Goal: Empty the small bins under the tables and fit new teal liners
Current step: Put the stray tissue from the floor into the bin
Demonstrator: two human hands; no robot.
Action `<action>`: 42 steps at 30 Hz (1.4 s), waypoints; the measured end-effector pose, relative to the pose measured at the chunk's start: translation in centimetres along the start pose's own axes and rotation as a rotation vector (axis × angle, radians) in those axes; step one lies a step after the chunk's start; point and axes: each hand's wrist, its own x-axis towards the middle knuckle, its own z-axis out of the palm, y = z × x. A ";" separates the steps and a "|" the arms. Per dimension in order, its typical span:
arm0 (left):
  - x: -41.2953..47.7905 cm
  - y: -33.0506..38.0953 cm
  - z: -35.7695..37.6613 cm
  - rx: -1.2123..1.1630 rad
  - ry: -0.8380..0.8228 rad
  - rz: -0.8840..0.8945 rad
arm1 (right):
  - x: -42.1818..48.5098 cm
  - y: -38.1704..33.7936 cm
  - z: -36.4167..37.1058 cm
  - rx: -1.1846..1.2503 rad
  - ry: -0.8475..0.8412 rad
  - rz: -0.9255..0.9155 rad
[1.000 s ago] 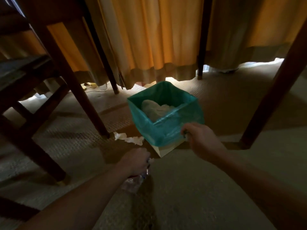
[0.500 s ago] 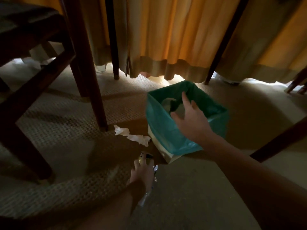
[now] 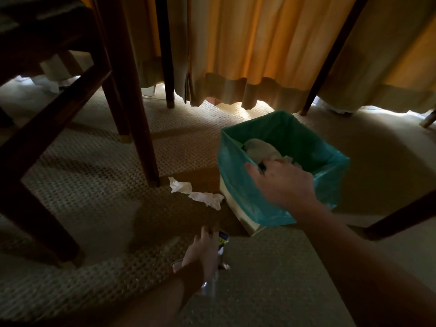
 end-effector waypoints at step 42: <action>12.0 -6.9 -6.7 -0.047 0.502 -0.159 | -0.2 -0.7 -0.3 -0.033 0.046 0.051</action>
